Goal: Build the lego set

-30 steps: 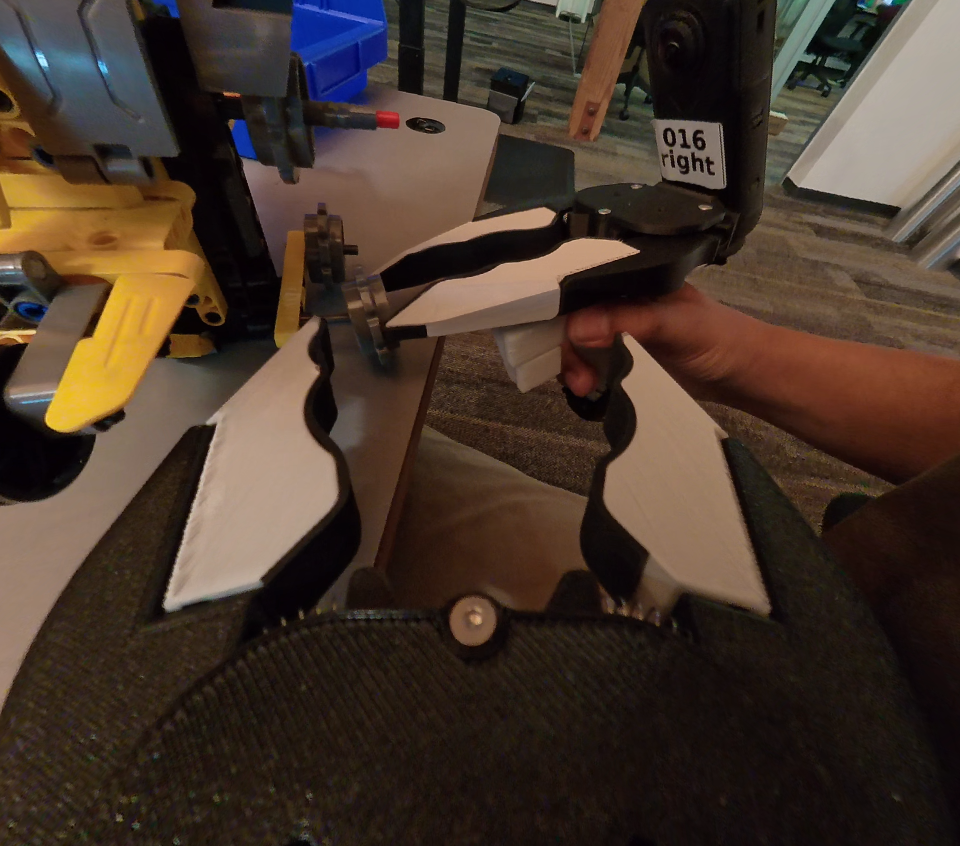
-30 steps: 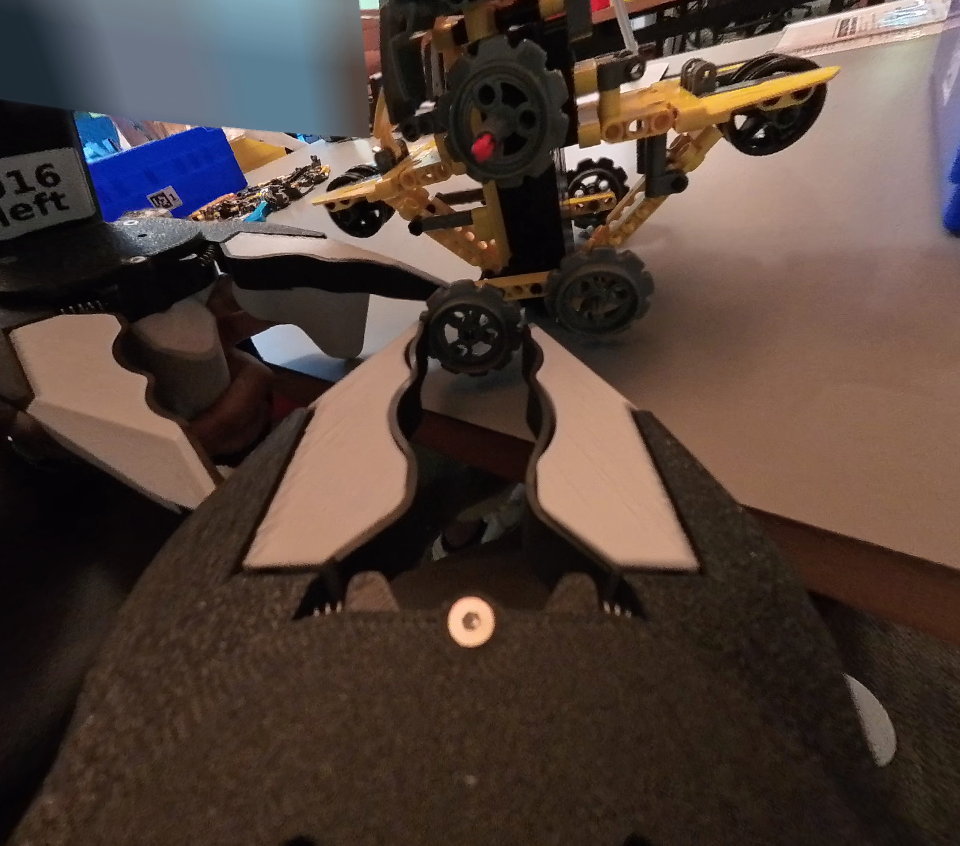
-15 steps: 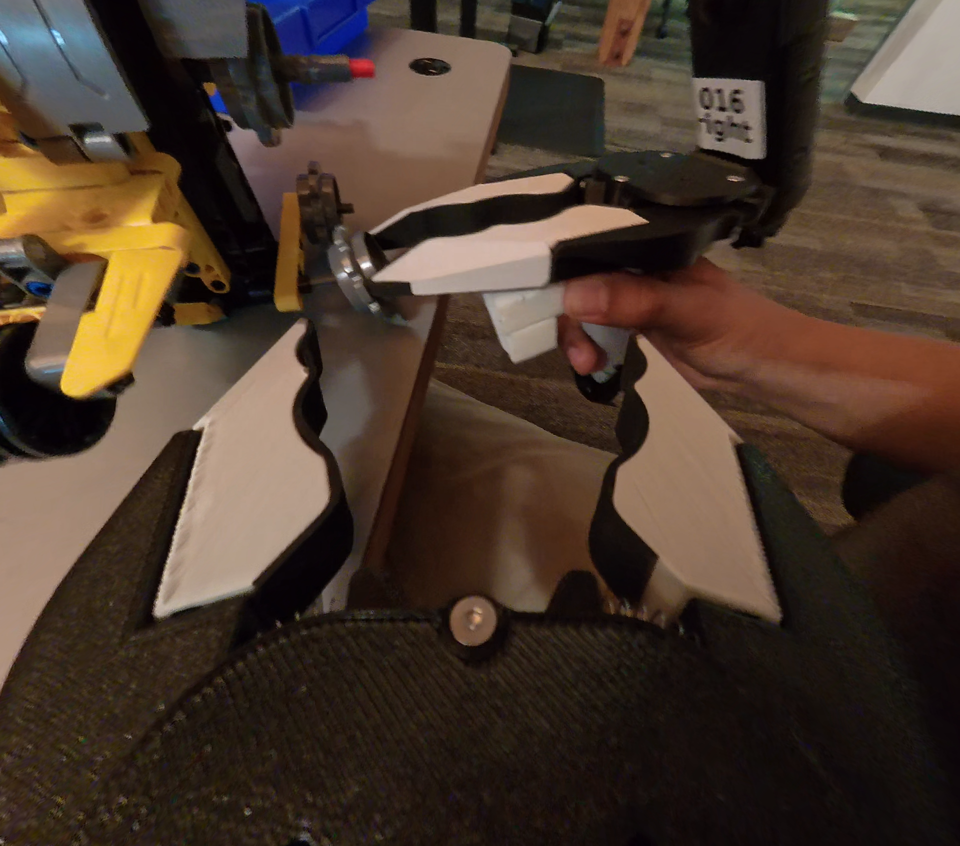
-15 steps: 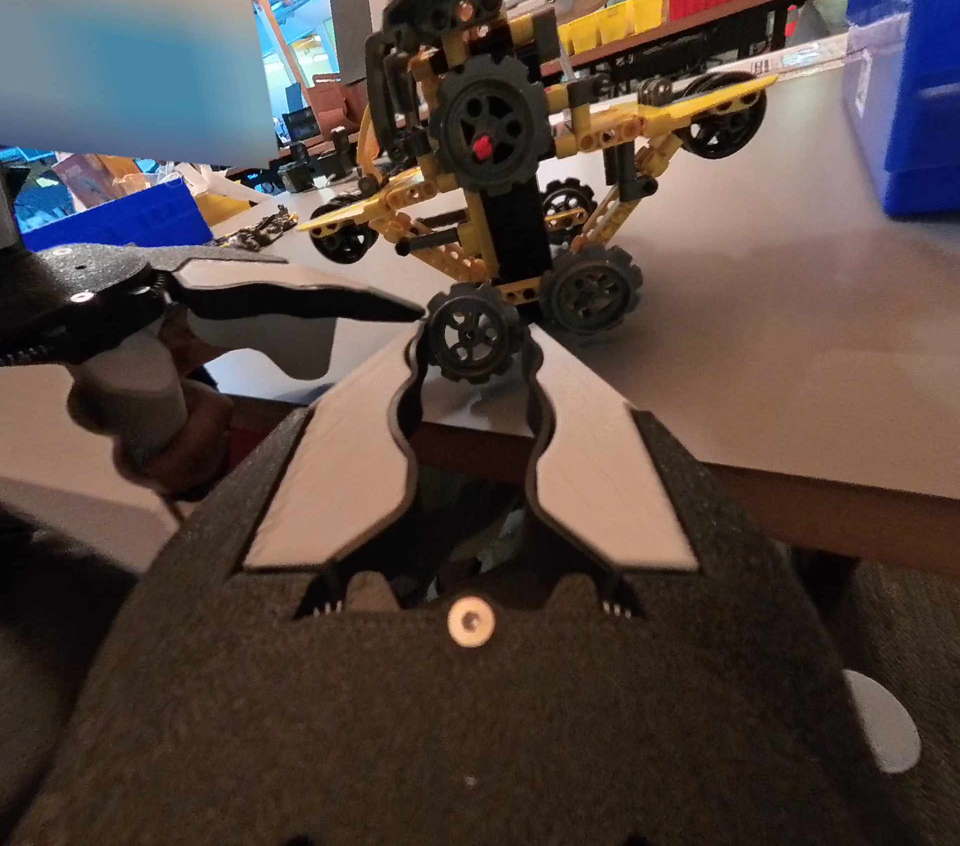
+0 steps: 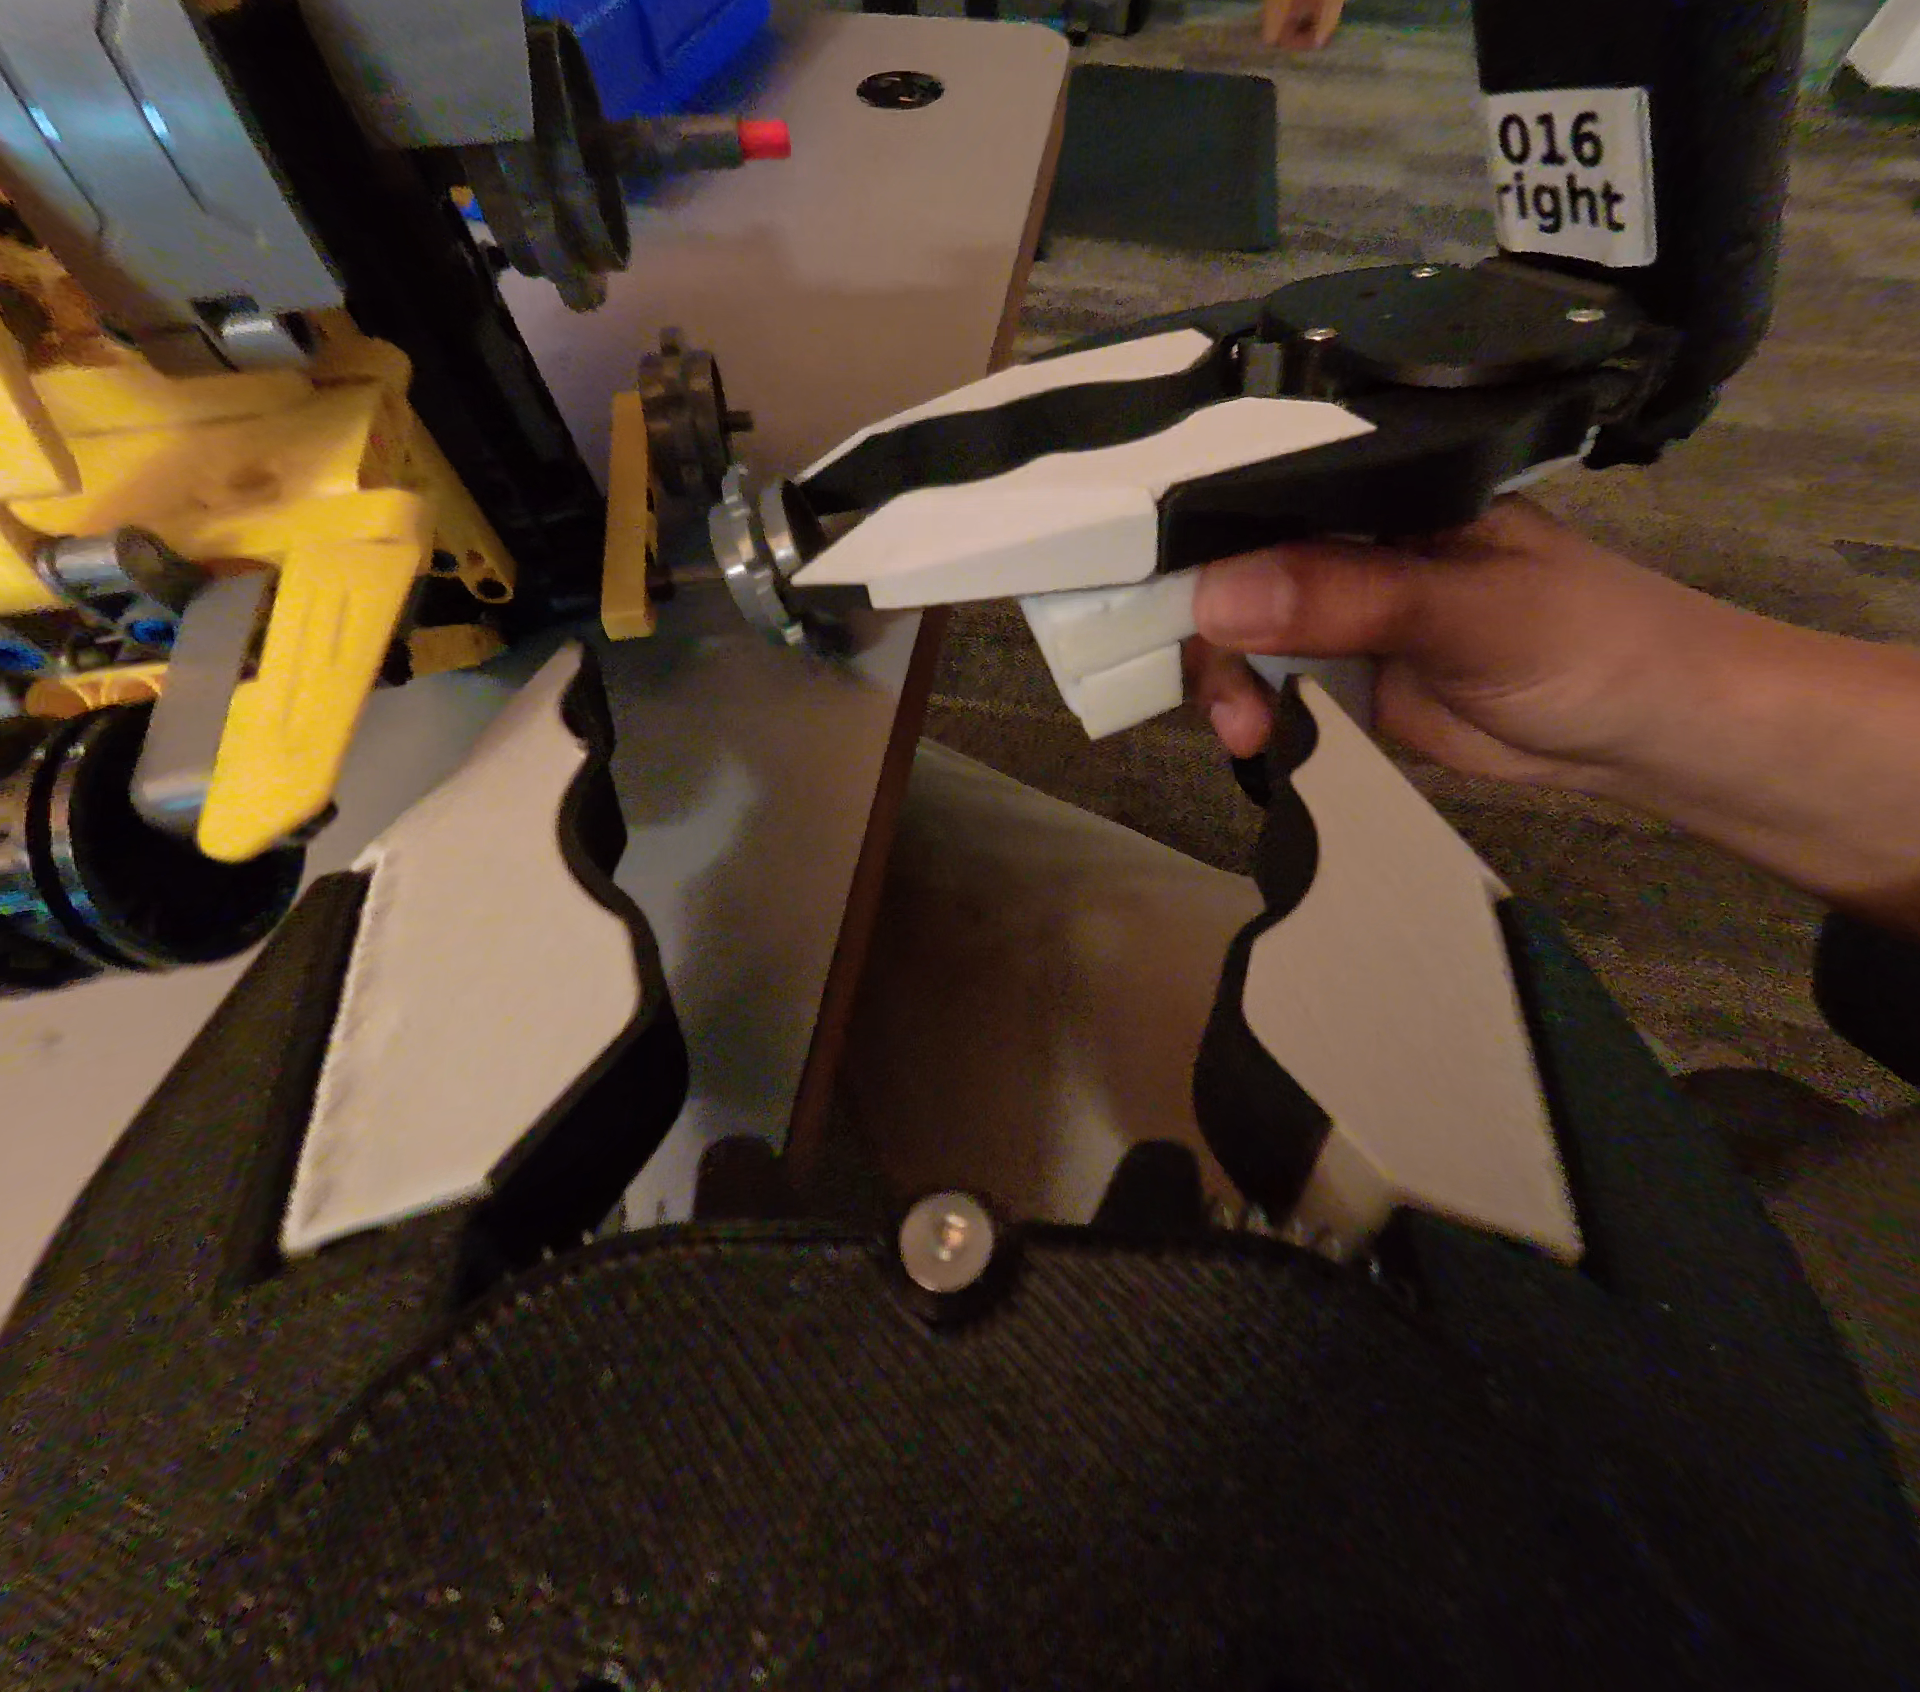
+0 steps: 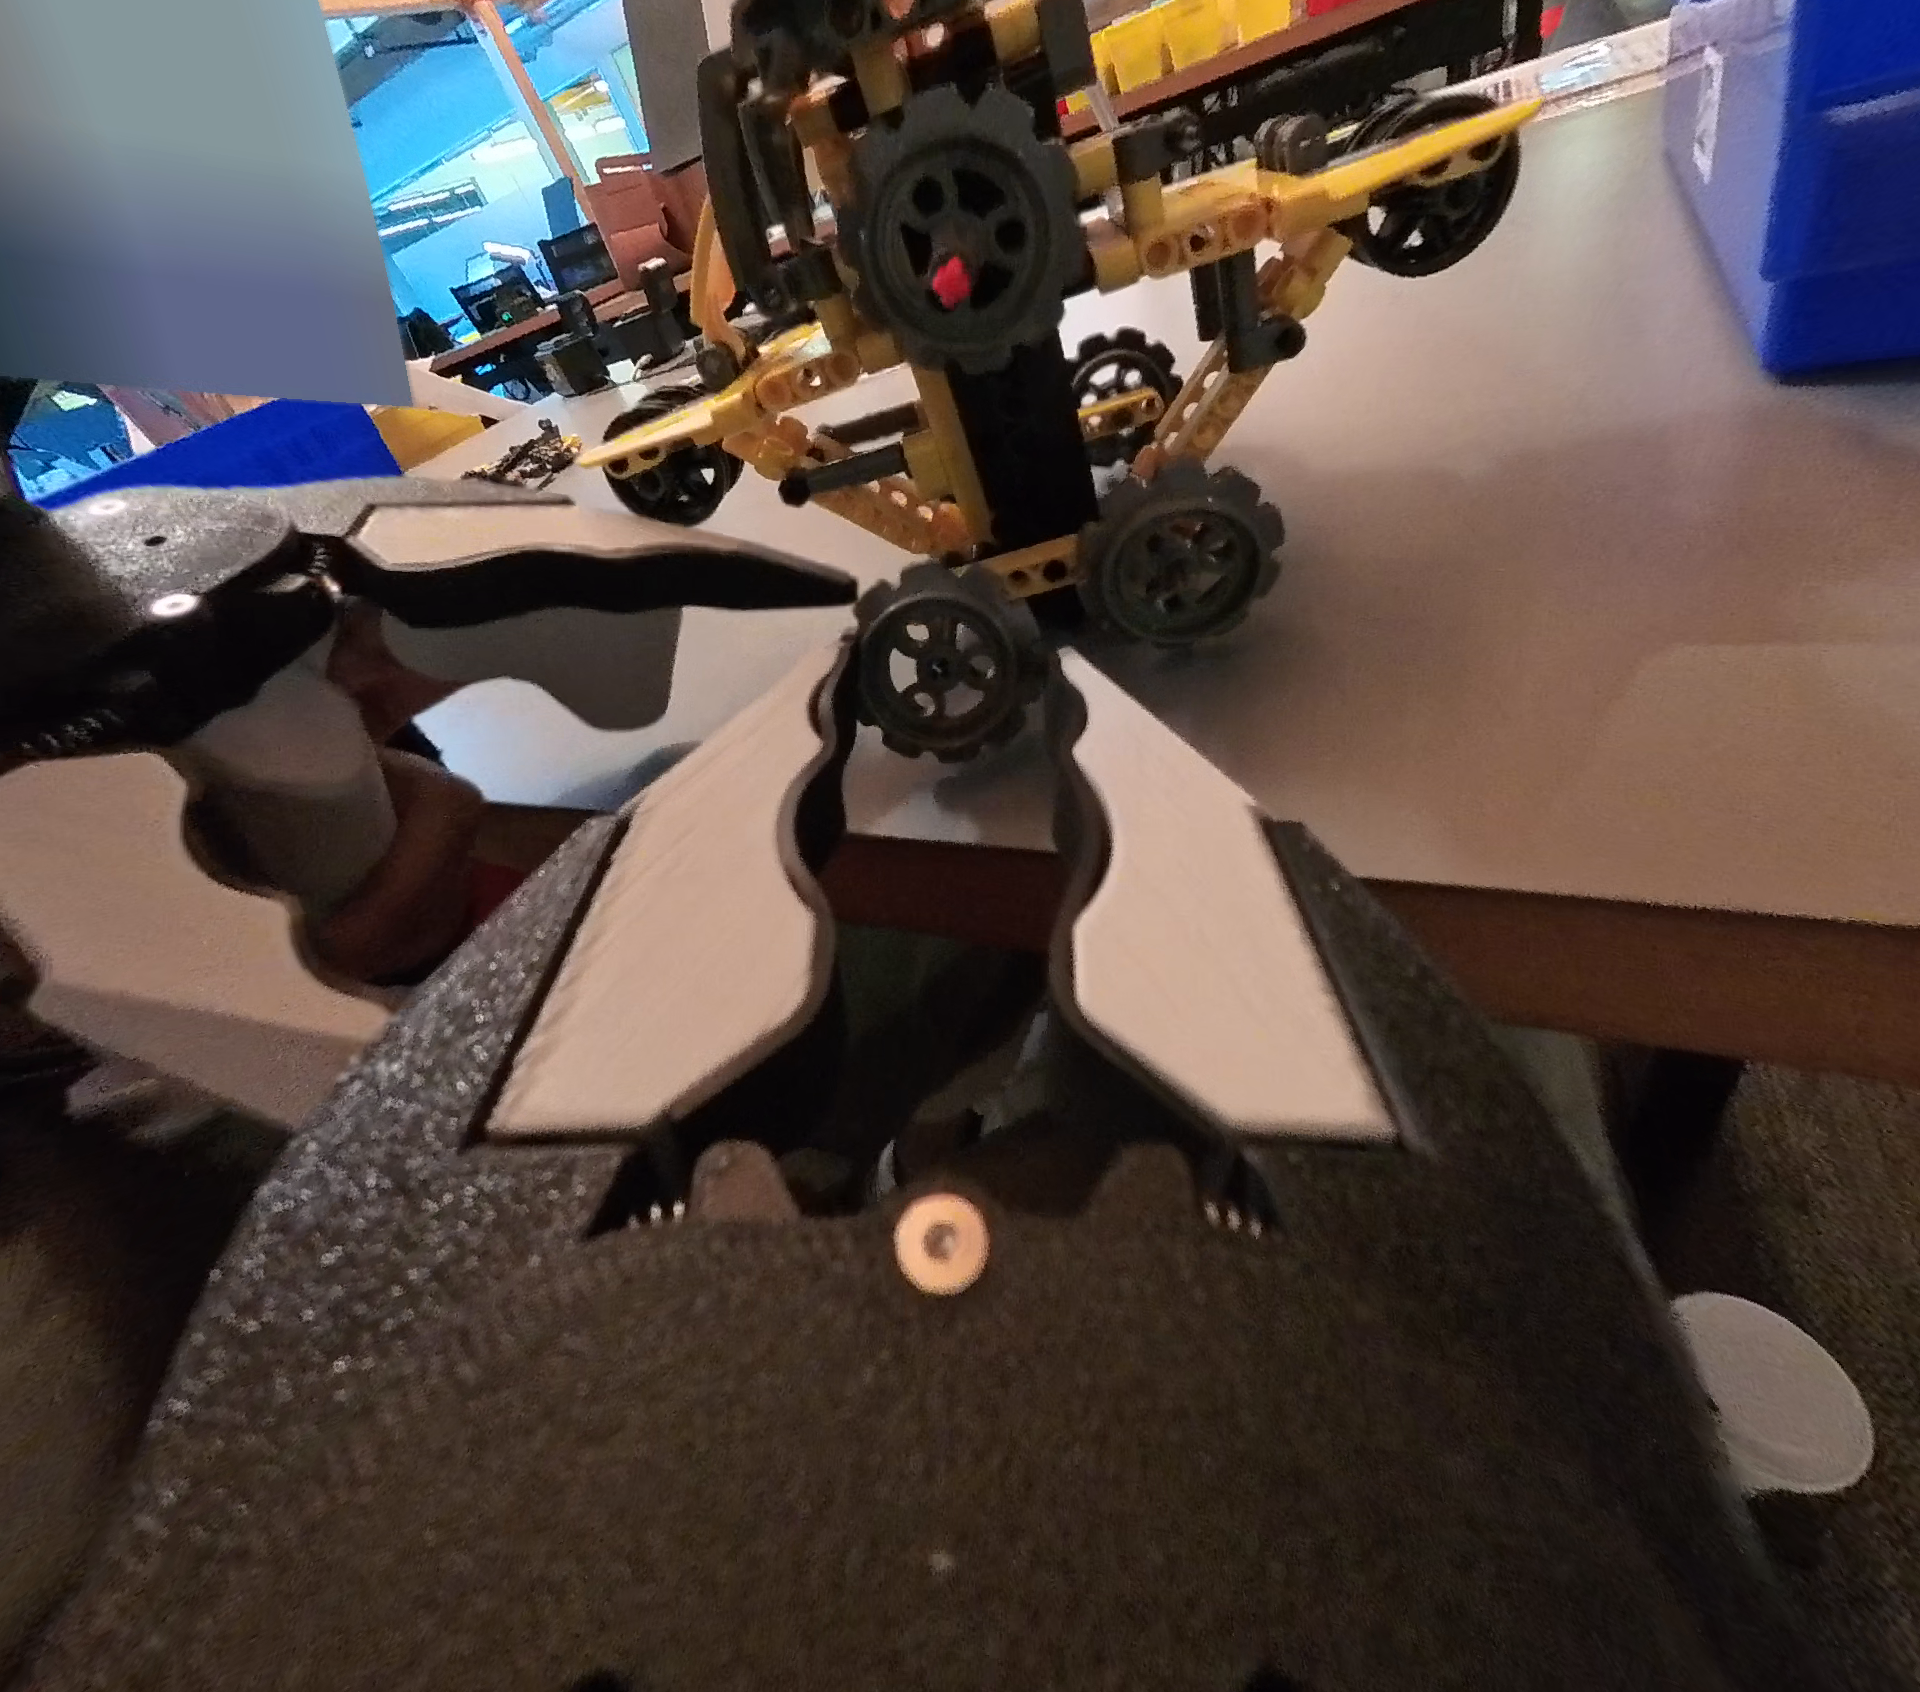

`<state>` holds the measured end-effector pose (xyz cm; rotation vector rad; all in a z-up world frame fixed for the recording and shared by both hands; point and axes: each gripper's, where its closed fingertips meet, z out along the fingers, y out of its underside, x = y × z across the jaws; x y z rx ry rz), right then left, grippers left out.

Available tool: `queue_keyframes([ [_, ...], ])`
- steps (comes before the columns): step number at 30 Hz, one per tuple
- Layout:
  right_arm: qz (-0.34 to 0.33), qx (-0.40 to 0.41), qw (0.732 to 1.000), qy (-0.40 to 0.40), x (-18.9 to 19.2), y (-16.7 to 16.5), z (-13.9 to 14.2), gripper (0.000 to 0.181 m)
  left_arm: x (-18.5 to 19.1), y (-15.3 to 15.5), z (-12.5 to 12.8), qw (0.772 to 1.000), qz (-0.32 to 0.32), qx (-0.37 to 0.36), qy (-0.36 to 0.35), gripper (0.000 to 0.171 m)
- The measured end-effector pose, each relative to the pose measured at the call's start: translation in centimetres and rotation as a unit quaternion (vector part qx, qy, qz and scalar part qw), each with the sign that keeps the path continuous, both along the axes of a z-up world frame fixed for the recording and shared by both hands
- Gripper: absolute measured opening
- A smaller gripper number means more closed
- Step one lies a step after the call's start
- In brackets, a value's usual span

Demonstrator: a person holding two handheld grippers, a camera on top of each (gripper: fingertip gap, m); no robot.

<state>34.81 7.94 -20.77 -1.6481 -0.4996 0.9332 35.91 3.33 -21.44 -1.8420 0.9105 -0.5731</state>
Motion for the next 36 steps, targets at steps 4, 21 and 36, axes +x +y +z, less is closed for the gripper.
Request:
queue_keyframes([
  [4,0.002,-0.002,1.0,-0.01,0.01,-0.06,-0.17,0.036,0.53,0.45,-0.46,1.0,-0.001,-0.012,0.009,0.122],
  [21,0.023,-0.05,0.998,0.029,-0.22,-0.07,-0.5,0.036,0.67,0.76,-0.8,1.0,0.001,-0.017,0.011,0.123],
  [36,0.047,-0.027,0.998,-0.012,-0.18,-0.07,-0.74,0.037,0.41,1.05,-0.62,1.0,0.01,-0.014,0.007,0.113],
])
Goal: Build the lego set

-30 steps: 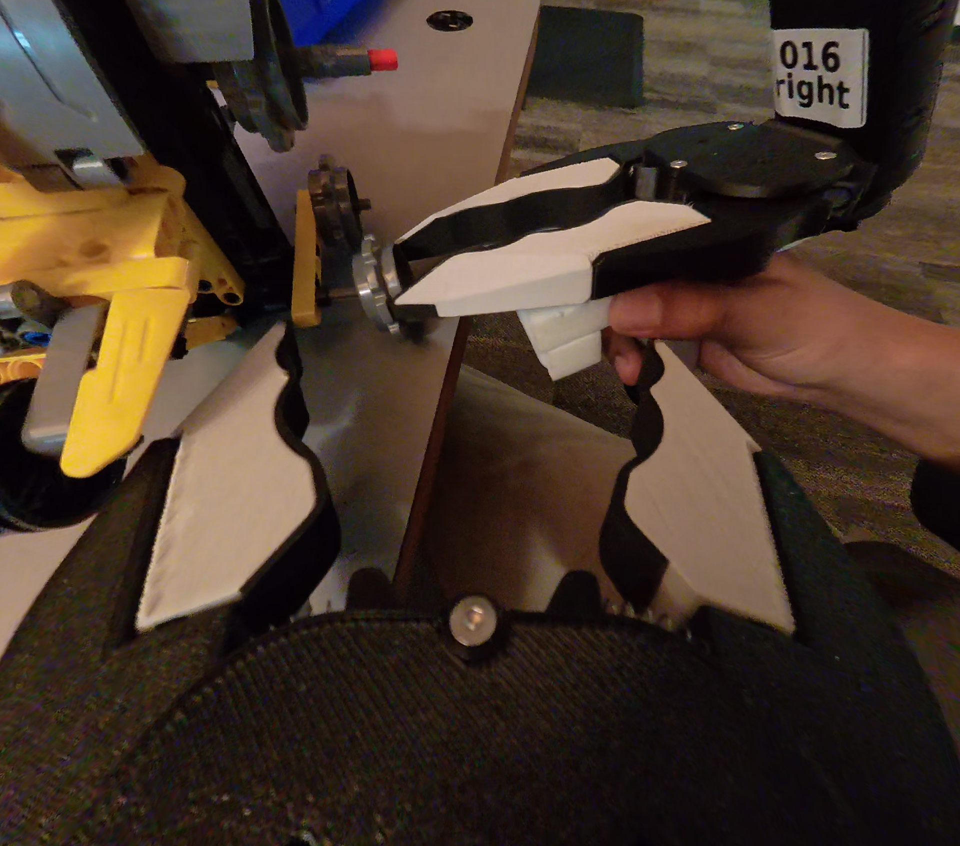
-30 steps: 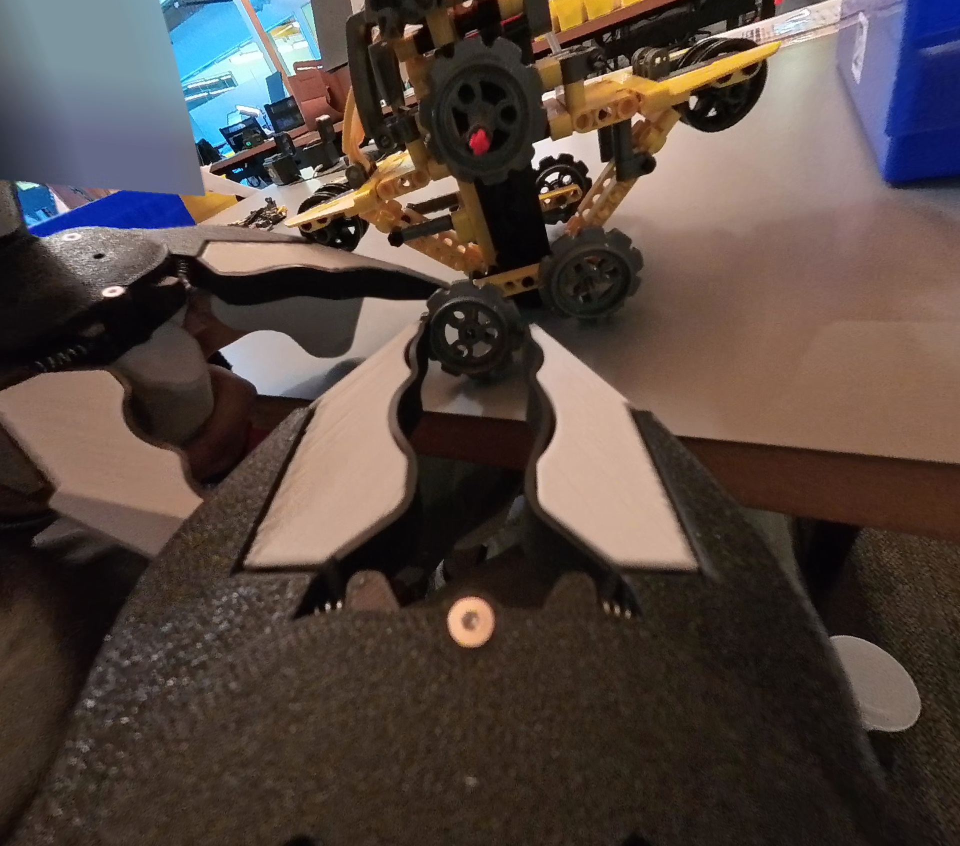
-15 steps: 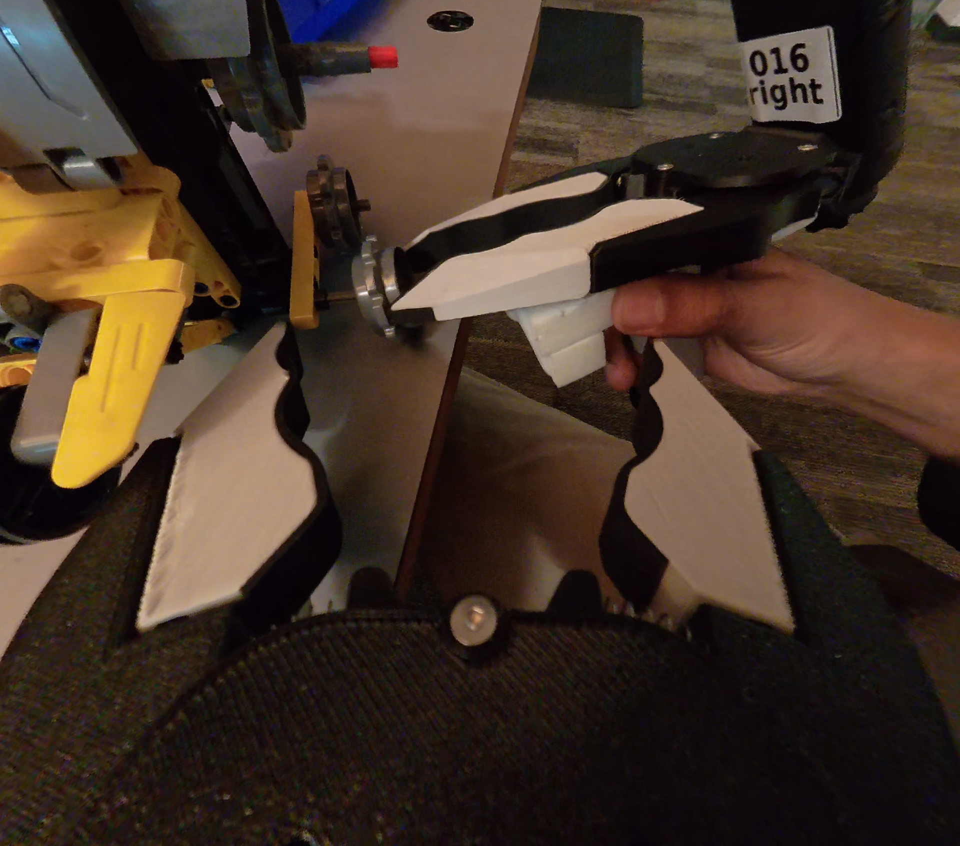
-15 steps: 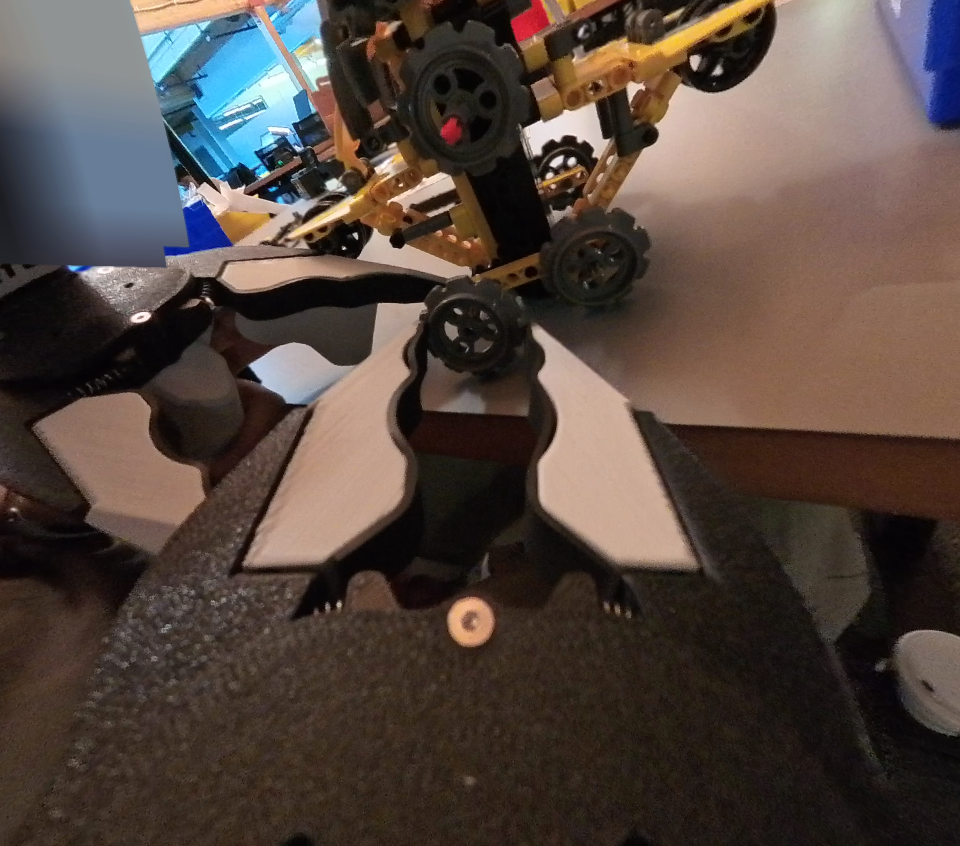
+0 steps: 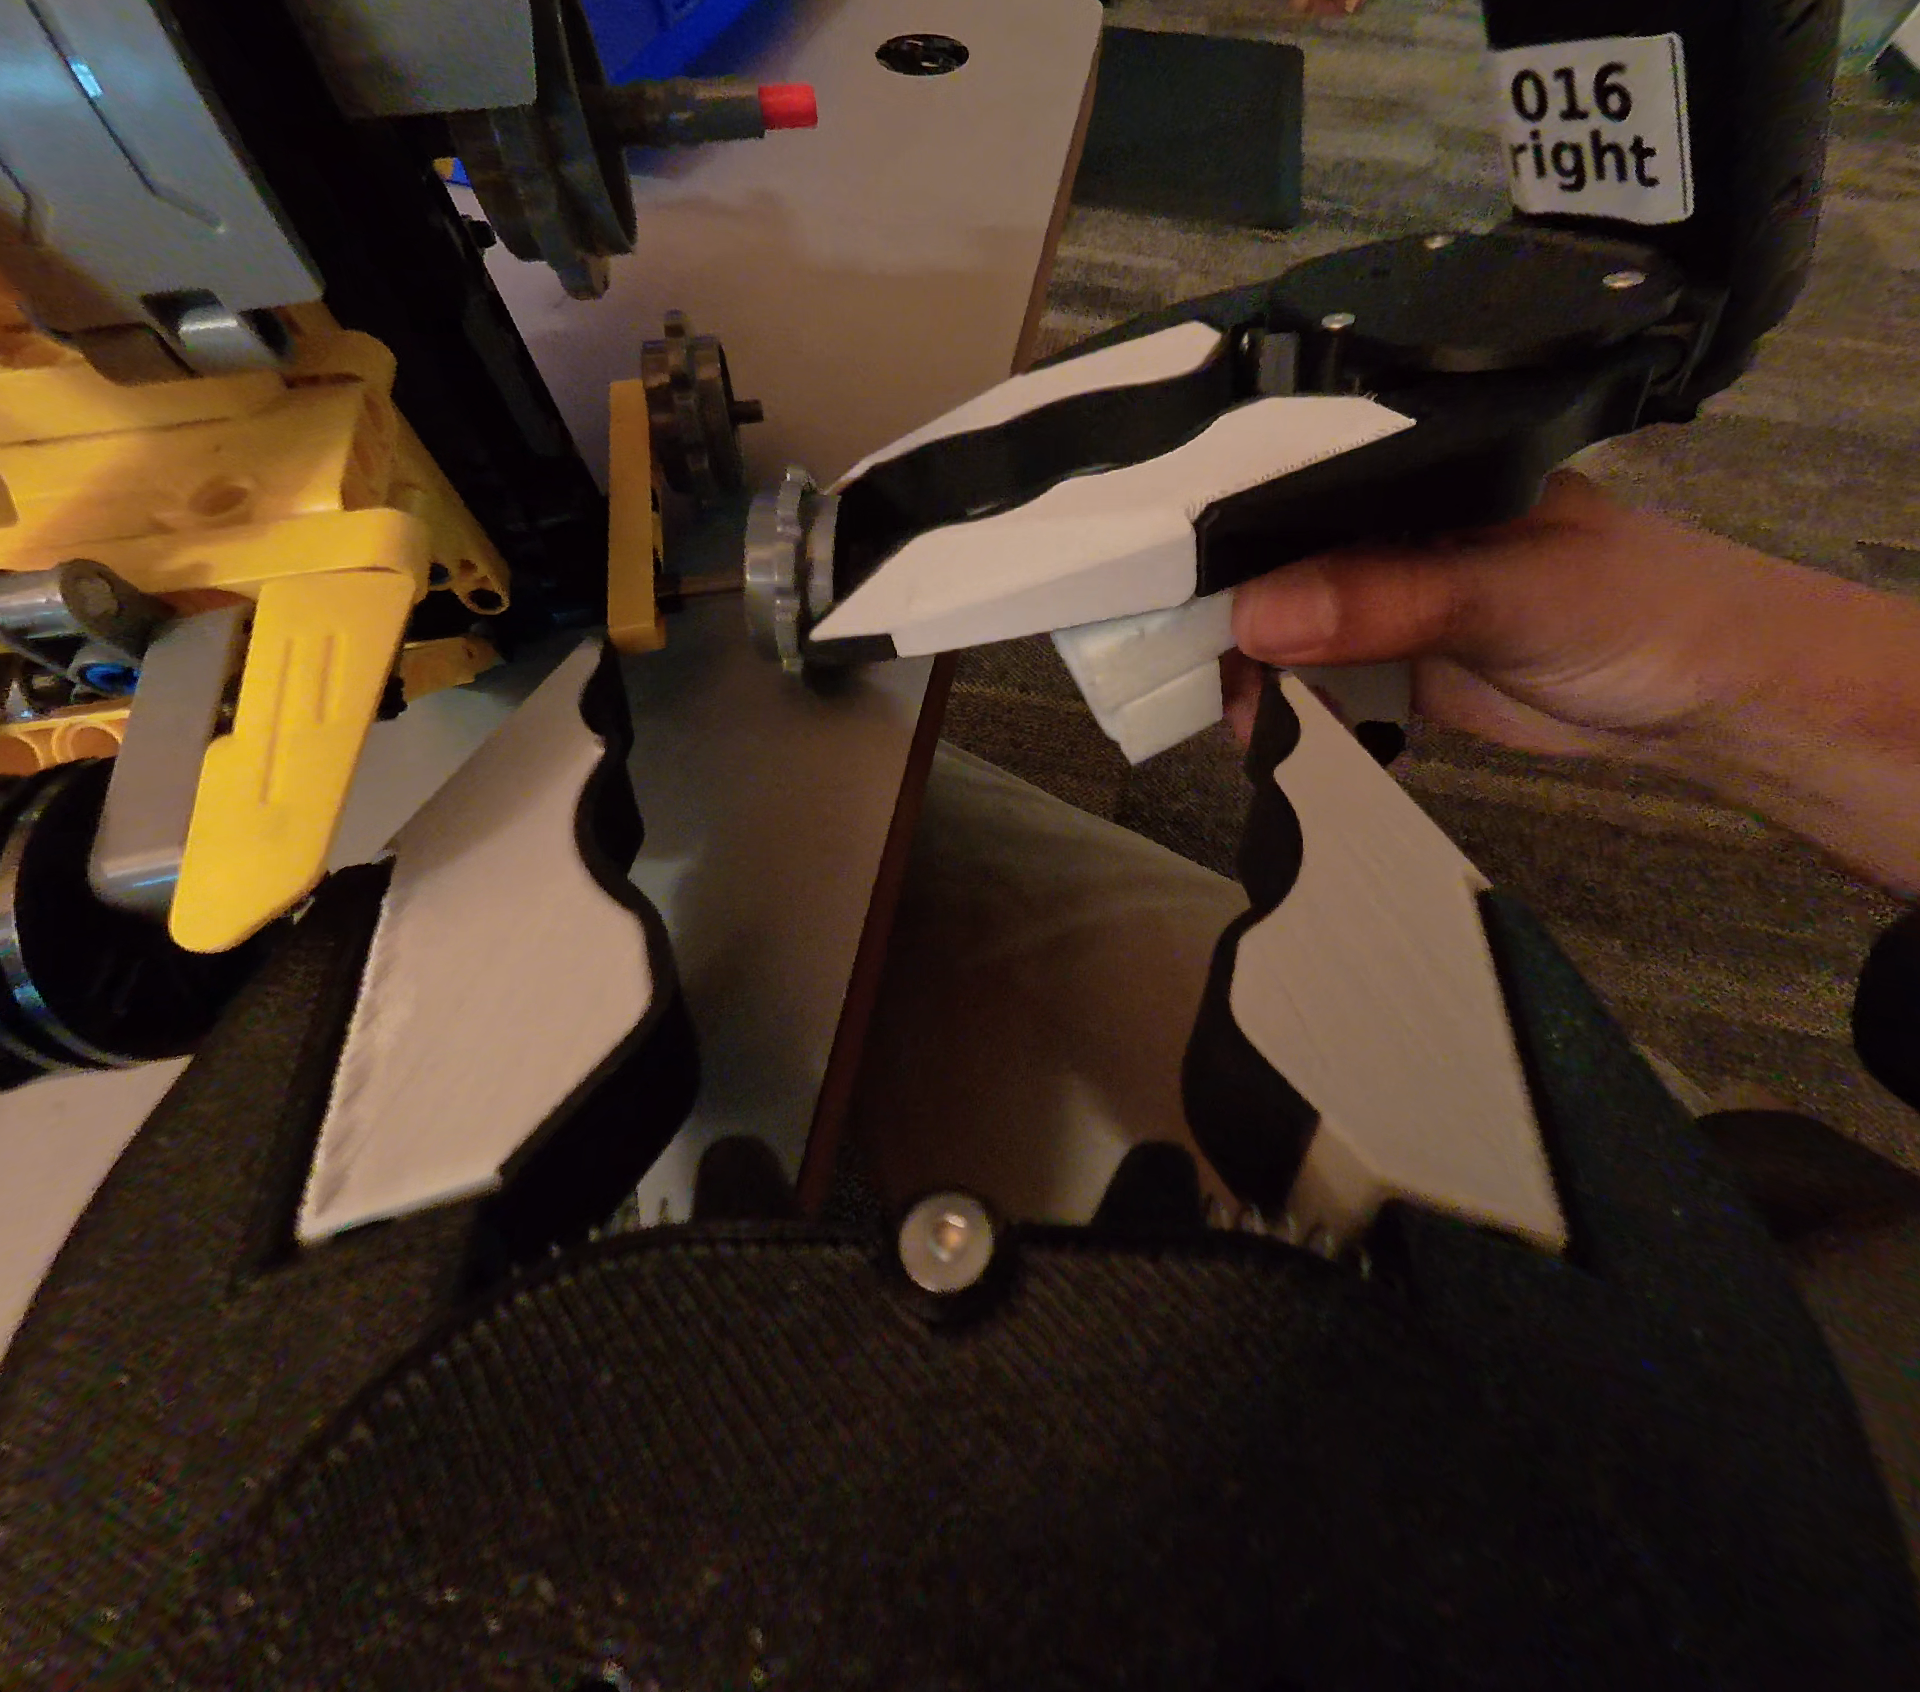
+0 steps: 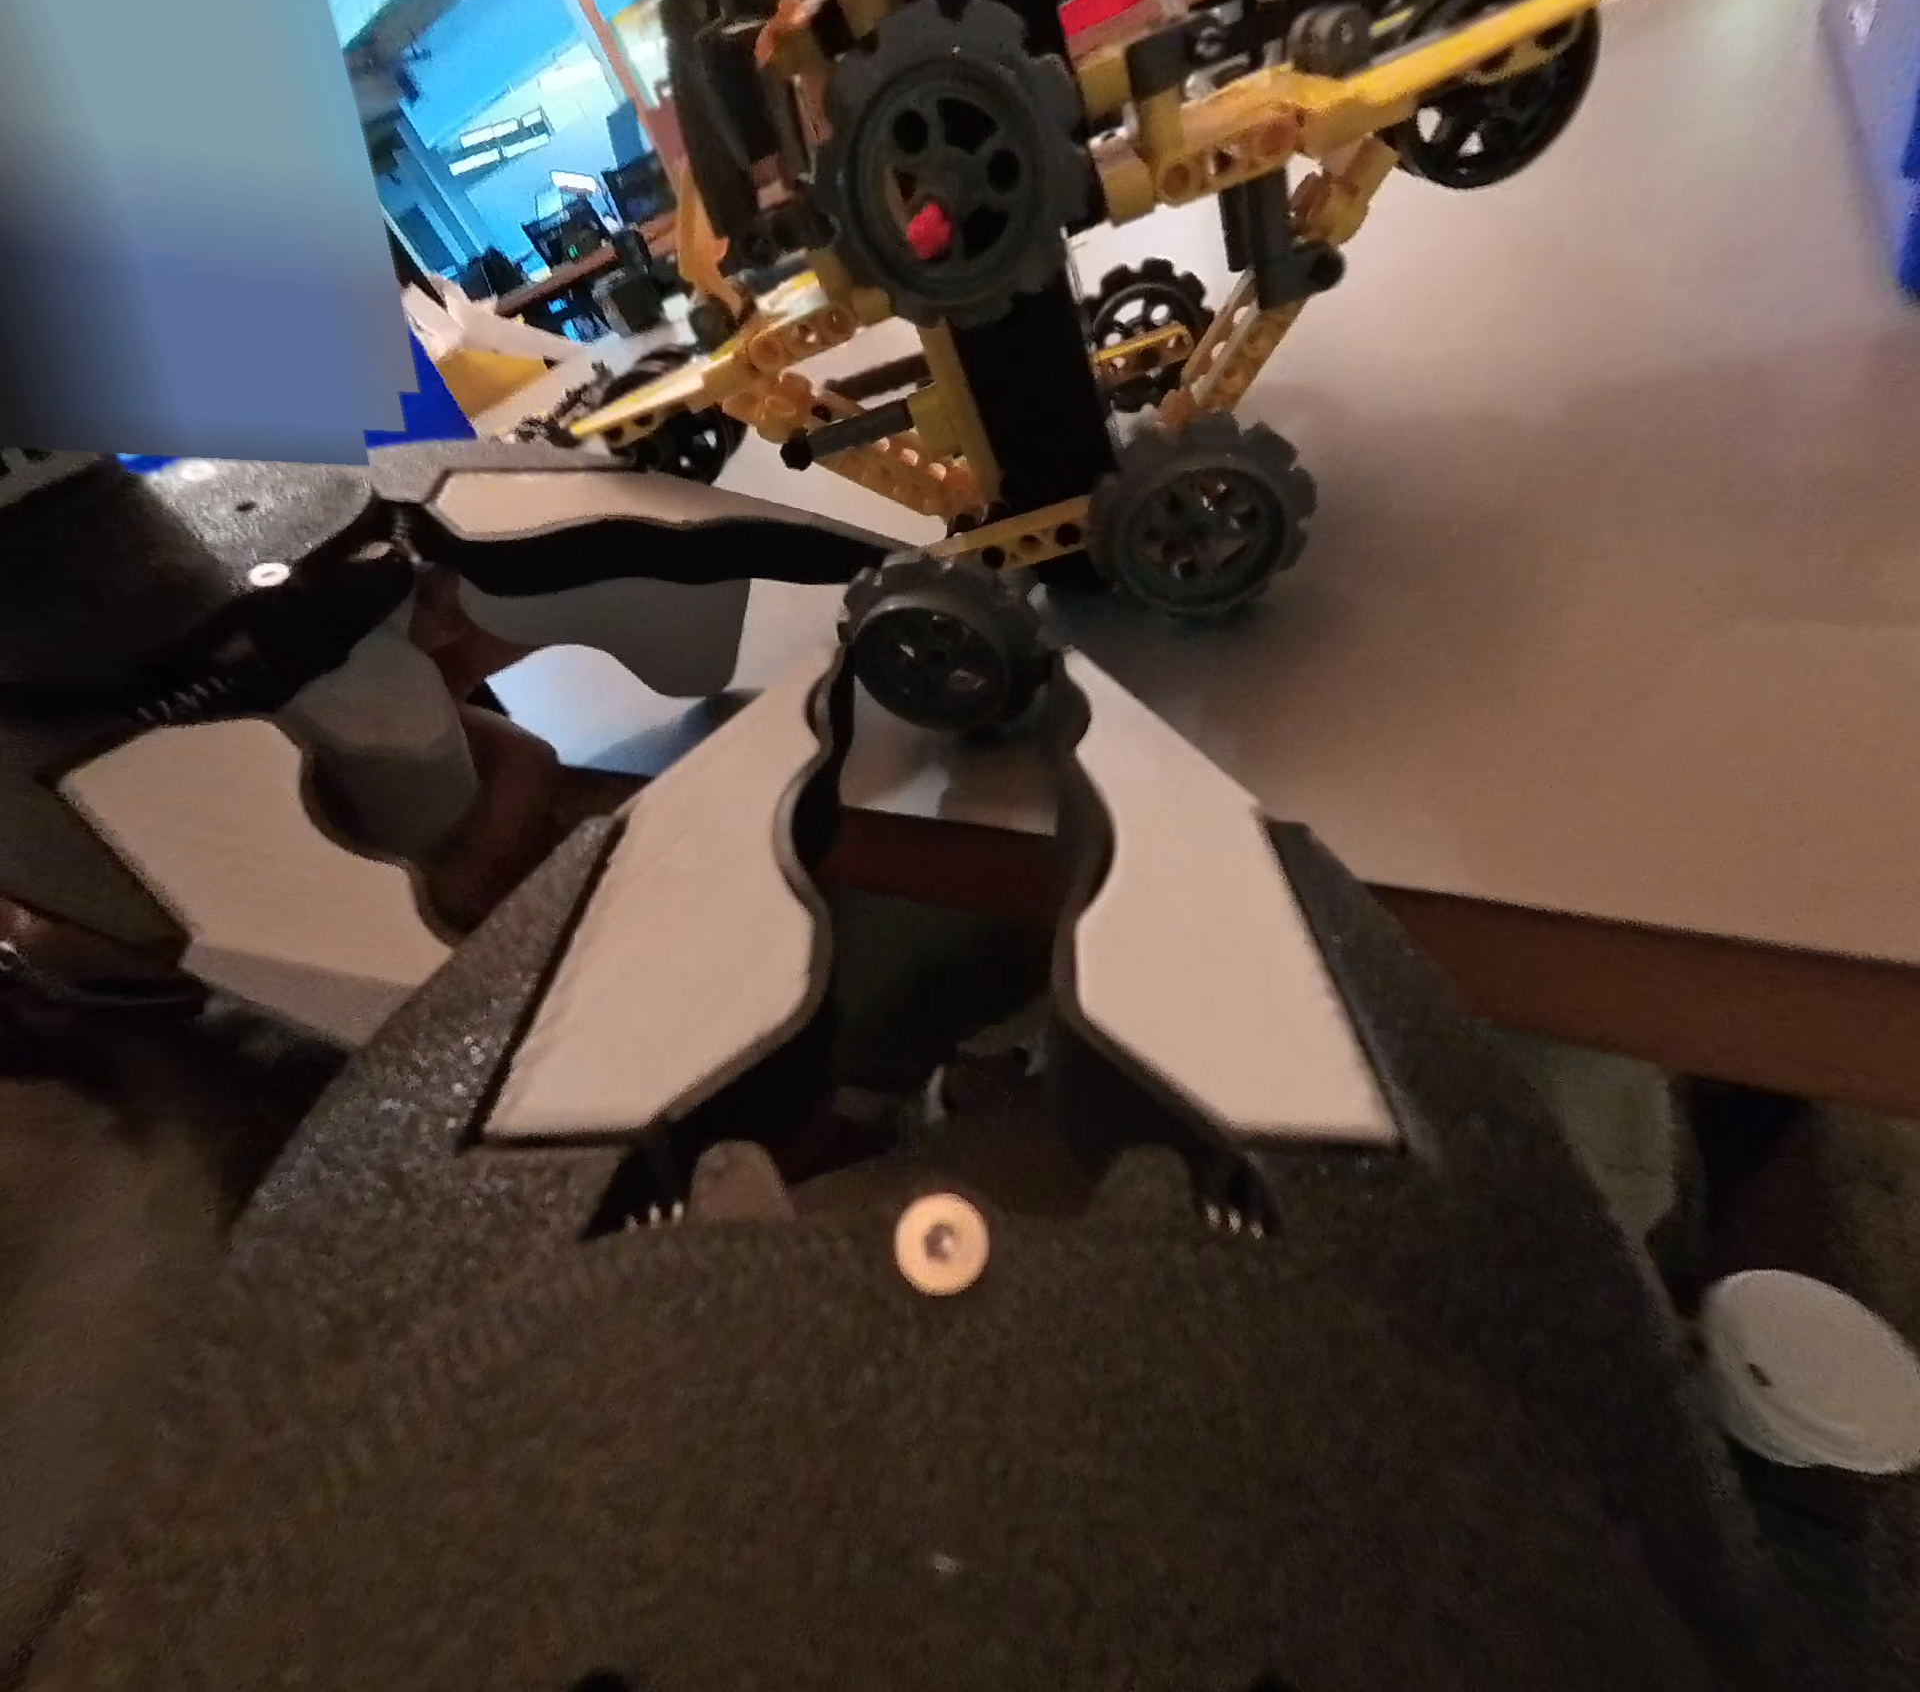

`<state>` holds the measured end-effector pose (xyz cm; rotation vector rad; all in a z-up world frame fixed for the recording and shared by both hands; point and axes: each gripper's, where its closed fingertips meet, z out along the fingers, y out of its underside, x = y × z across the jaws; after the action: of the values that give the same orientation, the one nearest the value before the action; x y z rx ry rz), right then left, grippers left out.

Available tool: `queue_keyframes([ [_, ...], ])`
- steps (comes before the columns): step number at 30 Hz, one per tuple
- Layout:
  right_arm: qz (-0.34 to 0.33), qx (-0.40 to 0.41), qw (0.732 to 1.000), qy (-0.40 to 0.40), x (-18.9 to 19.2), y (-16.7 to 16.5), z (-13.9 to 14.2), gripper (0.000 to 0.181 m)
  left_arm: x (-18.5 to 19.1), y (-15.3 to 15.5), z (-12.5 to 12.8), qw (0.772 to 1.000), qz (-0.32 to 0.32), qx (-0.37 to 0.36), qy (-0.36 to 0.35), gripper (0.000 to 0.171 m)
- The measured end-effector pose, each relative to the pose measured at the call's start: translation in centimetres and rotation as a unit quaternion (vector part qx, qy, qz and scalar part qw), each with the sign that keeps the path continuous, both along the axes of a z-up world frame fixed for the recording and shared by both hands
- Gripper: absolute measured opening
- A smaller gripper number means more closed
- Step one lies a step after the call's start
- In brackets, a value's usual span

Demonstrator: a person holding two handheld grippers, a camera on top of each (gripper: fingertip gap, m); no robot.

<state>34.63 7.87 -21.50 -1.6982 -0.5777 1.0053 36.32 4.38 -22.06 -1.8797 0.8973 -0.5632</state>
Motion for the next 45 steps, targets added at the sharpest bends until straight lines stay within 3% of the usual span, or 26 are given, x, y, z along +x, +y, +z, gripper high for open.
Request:
queue_keyframes([
  [14,0.093,0.005,0.992,-0.082,0.07,-0.13,-0.12,0.037,-0.01,0.03,-0.1,1.0,0.0,0.007,0.008,0.113],
  [30,0.124,0.026,0.977,-0.174,0.1,-0.07,-0.26,0.036,-0.06,0.29,-0.31,0.999,0.006,0.021,0.025,0.11],
  [45,0.137,-0.043,0.982,-0.121,0.07,-0.03,-0.29,0.037,-0.18,0.45,-0.28,0.999,0.013,0.024,0.027,0.104],
])
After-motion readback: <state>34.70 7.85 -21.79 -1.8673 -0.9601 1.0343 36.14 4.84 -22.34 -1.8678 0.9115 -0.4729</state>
